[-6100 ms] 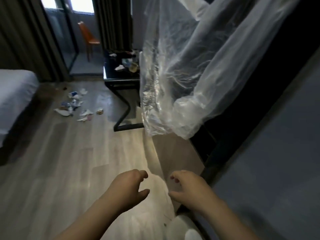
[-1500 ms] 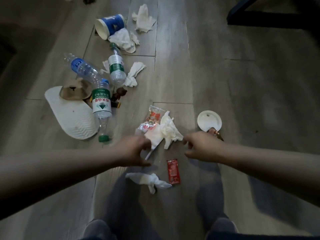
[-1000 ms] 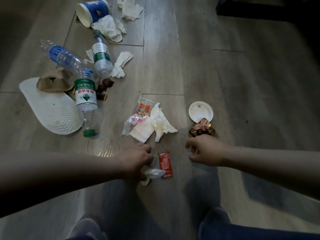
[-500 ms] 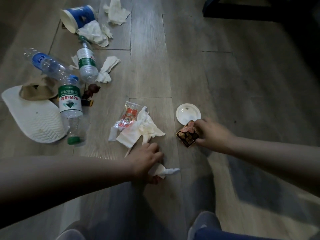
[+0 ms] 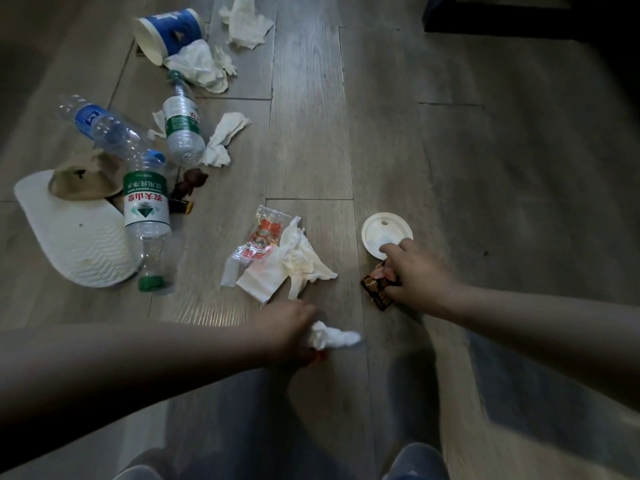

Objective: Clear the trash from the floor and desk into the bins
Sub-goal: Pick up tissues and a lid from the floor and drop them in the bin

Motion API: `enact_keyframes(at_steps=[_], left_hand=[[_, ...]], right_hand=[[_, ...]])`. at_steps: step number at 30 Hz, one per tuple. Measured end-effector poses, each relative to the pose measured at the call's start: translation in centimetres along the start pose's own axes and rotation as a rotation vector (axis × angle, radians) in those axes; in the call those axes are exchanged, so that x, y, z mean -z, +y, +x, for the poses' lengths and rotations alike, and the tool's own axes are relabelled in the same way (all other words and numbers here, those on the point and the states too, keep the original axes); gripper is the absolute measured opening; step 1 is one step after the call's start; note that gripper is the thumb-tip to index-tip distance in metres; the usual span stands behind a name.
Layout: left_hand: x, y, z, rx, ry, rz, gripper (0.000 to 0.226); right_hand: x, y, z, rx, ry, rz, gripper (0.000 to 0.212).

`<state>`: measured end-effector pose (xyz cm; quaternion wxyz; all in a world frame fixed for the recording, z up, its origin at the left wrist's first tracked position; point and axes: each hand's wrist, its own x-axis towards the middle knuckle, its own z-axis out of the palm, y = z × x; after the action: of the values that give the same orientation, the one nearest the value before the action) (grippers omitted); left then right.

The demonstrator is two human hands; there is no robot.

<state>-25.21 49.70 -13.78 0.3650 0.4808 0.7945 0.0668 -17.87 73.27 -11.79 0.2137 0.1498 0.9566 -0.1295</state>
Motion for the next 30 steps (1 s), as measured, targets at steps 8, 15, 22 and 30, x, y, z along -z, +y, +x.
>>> enact_keyframes(at_steps=[8,15,22,30], left_hand=[[3.6,-3.6,-1.8,0.221,0.205,-0.194,0.039],[4.5,-6.2,-1.8,0.339,0.362,-0.089,0.101],[5.4,-6.9,-0.3,0.326,0.402,-0.001,0.137],[7.7,-8.3,3.7,0.445,0.102,-0.077,0.149]], right_hand=[[-1.2,-1.0,0.2,-0.241,0.109,0.276,0.067],[-1.9,-2.9,-0.5,-0.179,0.064,0.394,0.054],[-1.8,-3.0,-0.5,-0.159,0.102,0.293,0.056],[-1.3,-1.9,1.1,-0.153,-0.055,0.073,0.131]])
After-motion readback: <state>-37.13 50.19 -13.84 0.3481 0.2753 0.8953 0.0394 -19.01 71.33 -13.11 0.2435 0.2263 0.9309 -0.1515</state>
